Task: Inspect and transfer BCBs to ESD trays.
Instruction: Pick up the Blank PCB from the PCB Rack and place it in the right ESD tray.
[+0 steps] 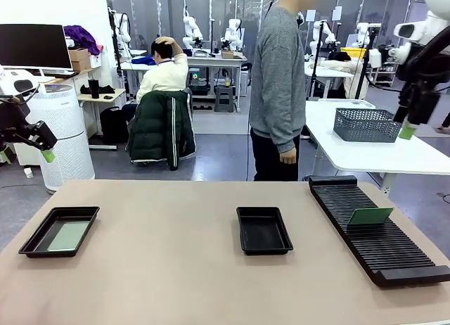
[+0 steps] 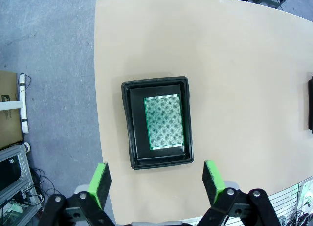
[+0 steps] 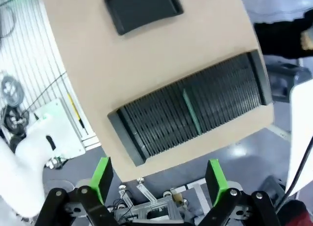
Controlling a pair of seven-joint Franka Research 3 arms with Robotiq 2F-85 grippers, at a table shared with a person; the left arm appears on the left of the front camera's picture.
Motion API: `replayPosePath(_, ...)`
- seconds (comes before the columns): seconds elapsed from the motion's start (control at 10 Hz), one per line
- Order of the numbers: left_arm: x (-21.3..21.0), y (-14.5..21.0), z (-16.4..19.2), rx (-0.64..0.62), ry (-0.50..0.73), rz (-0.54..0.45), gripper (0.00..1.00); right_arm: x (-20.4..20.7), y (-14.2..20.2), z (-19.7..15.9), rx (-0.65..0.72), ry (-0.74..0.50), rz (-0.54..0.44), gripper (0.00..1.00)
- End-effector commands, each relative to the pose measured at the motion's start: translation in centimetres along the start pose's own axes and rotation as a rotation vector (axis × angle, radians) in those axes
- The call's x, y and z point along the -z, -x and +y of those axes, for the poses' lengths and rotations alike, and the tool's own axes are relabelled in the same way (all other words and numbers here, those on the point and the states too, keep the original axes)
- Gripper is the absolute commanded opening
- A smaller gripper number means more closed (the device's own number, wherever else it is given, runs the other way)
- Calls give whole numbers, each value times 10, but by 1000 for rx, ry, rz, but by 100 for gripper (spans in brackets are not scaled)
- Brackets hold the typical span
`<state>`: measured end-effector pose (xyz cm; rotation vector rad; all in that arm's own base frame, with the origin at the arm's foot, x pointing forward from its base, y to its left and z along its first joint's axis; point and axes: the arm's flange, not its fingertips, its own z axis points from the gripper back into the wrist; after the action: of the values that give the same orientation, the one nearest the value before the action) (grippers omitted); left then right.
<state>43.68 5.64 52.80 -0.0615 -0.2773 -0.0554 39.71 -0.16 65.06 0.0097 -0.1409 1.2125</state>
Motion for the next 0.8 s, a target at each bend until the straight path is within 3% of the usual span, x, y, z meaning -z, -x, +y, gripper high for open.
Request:
replayPosePath(0.0,1,2,-1,0,-2,-4,100,-5,11,-11,-69,-77,30,100)
replayPosePath(0.2,1,2,-1,0,-2,-4,100,-2,28,-15,-191,-83,83,100)
replayPosePath(0.4,1,2,-1,0,-2,-4,100,-2,37,-17,-290,9,83,100)
replayPosePath(0.7,1,2,-1,0,-2,-4,100,-4,45,-28,-211,8,34,100)
